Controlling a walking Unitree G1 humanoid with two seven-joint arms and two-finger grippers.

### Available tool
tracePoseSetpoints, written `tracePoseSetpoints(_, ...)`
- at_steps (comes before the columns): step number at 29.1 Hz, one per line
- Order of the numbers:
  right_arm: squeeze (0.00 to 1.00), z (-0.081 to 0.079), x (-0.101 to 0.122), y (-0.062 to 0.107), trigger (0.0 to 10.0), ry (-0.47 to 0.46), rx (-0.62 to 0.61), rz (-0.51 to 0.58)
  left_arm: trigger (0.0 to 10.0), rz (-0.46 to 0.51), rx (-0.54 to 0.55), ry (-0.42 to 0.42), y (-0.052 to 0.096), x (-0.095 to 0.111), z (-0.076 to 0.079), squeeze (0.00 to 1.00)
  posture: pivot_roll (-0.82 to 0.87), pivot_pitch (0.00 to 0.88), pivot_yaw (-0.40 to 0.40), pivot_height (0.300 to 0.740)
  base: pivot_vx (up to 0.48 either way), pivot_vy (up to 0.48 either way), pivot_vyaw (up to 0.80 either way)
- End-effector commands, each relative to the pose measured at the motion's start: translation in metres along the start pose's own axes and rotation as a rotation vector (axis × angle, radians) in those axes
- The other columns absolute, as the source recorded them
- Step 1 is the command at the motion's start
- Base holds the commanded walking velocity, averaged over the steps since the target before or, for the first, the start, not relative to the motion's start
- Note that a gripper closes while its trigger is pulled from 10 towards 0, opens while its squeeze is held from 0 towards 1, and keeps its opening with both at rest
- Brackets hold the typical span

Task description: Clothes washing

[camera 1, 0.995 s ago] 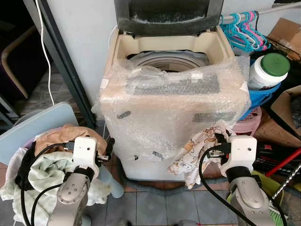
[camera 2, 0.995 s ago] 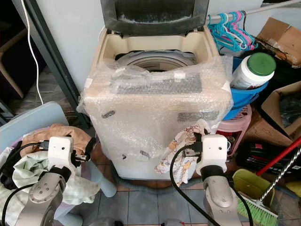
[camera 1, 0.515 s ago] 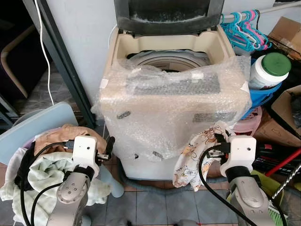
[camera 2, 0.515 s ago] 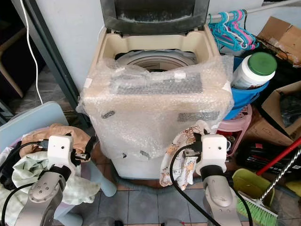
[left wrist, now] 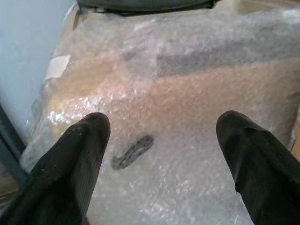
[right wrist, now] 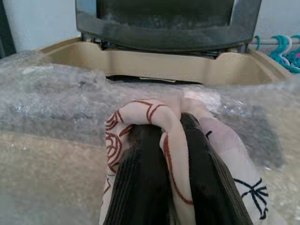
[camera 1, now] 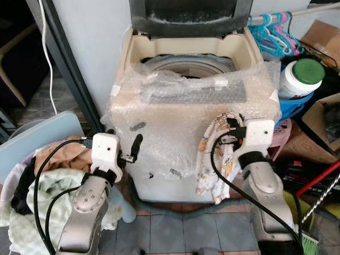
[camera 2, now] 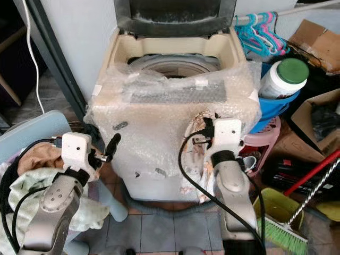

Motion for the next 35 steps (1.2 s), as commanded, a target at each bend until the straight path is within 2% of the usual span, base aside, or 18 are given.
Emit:
tracePoseSetpoints(1,0.00,-0.038,0.031,-0.027,10.0,-0.026,0.104,0.079,10.0,0.076,-0.077,-0.007,-0.009,0.017,0.021,0.00,0.08,0.089,-0.092,0.740,0.000,0.000,0.00)
tracePoseSetpoints(3,0.00,-0.072,0.062,-0.045,10.0,-0.055,0.207,0.144,10.0,0.133,-0.114,0.018,-0.019,0.029,0.037,0.00,0.13,0.107,-0.165,0.740,0.000,0.000,0.00)
tracePoseSetpoints(4,0.00,-0.088,0.073,-0.048,10.0,-0.090,0.261,0.165,10.0,0.127,-0.133,0.023,-0.023,0.028,0.044,0.00,0.13,0.107,-0.165,0.740,0.000,0.000,0.00)
tracePoseSetpoints(5,0.00,-0.088,0.073,-0.048,10.0,-0.090,0.261,0.165,10.0,0.127,-0.133,0.023,-0.023,0.028,0.044,0.00,0.13,0.107,-0.165,0.740,0.000,0.000,0.00)
tracePoseSetpoints(6,0.00,-0.105,0.083,-0.050,10.0,-0.127,0.318,0.188,10.0,0.100,-0.152,0.006,-0.027,0.023,0.051,0.00,0.14,0.116,-0.200,0.740,0.000,0.000,0.00)
tracePoseSetpoints(7,0.00,-0.105,0.083,-0.050,10.0,-0.127,0.318,0.188,10.0,0.100,-0.152,0.006,-0.027,0.023,0.051,0.00,0.14,0.116,-0.200,0.740,0.000,0.000,0.00)
tracePoseSetpoints(9,0.00,-0.134,0.098,-0.051,10.0,-0.069,0.327,0.215,10.0,0.081,-0.176,-0.049,-0.035,0.018,0.067,0.00,0.17,0.140,-0.270,0.740,0.000,0.000,0.00)
tracePoseSetpoints(12,0.00,-0.147,0.104,-0.050,10.0,-0.077,0.349,0.214,10.0,0.107,-0.115,-0.069,-0.036,0.020,0.065,0.00,0.16,0.138,-0.322,0.740,0.000,0.000,0.00)
tracePoseSetpoints(14,0.00,-0.140,0.100,-0.054,10.0,-0.119,0.352,0.189,10.0,0.113,-0.103,-0.051,-0.033,0.018,0.063,0.00,0.15,0.133,-0.327,0.740,0.000,0.000,0.00)
tracePoseSetpoints(16,0.00,-0.120,0.097,-0.057,10.0,-0.064,0.316,0.240,10.0,0.077,-0.088,-0.046,-0.025,0.008,0.055,0.00,0.12,0.124,-0.284,0.740,0.000,0.000,0.00)
tracePoseSetpoints(20,0.00,-0.051,0.060,-0.061,10.0,-0.005,0.159,0.191,10.0,0.011,-0.146,-0.051,-0.010,-0.005,0.048,0.00,0.07,0.117,-0.174,0.740,0.000,0.000,0.00)
tracePoseSetpoints(21,0.00,-0.051,0.060,-0.061,10.0,-0.005,0.159,0.191,10.0,0.011,-0.146,-0.051,-0.010,-0.005,0.048,0.00,0.07,0.117,-0.174,0.740,0.000,0.000,0.00)
tracePoseSetpoints(22,0.00,-0.041,0.052,-0.058,10.0,-0.008,0.139,0.172,10.0,0.001,-0.149,-0.050,-0.009,-0.006,0.047,0.00,0.07,0.113,-0.158,0.740,0.000,0.000,0.00)
tracePoseSetpoints(23,0.00,-0.022,0.040,-0.048,10.0,0.007,0.123,0.154,10.0,0.000,-0.116,-0.047,-0.007,-0.007,0.043,0.00,0.07,0.105,-0.136,0.740,0.000,0.000,0.00)
tracePoseSetpoints(30,0.00,0.023,0.003,-0.002,10.0,0.066,0.041,0.087,10.0,0.018,0.092,-0.085,0.020,-0.010,-0.003,0.00,0.04,0.054,-0.054,0.740,0.000,0.000,0.00)
tracePoseSetpoints(31,0.00,0.034,-0.004,0.014,10.0,0.100,0.040,0.073,10.0,0.017,0.132,-0.087,0.026,-0.009,-0.013,0.00,0.03,0.045,-0.034,0.740,0.000,0.000,0.00)
tracePoseSetpoints(34,0.00,0.045,-0.006,0.035,10.0,0.178,0.081,0.070,10.0,0.023,0.169,-0.084,0.032,-0.006,-0.025,0.00,0.01,0.029,0.002,0.740,0.000,0.000,0.00)
tracePoseSetpoints(35,0.00,0.045,-0.006,0.035,10.0,0.178,0.081,0.070,10.0,0.023,0.169,-0.084,0.032,-0.006,-0.025,0.00,0.01,0.029,0.002,0.740,0.000,0.000,0.00)
Point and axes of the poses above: a point about 5 cm out from each wrist's last joint towards the gripper, its own y axis pointing back from the gripper into the wrist, its own x axis along the axis of the wrist's last joint, z = x × y, the point moved 4 cm from there along -y, pointing out of the wrist towards the gripper, and after that the axes turned 14 degrees about y, right-handed, at the moved point
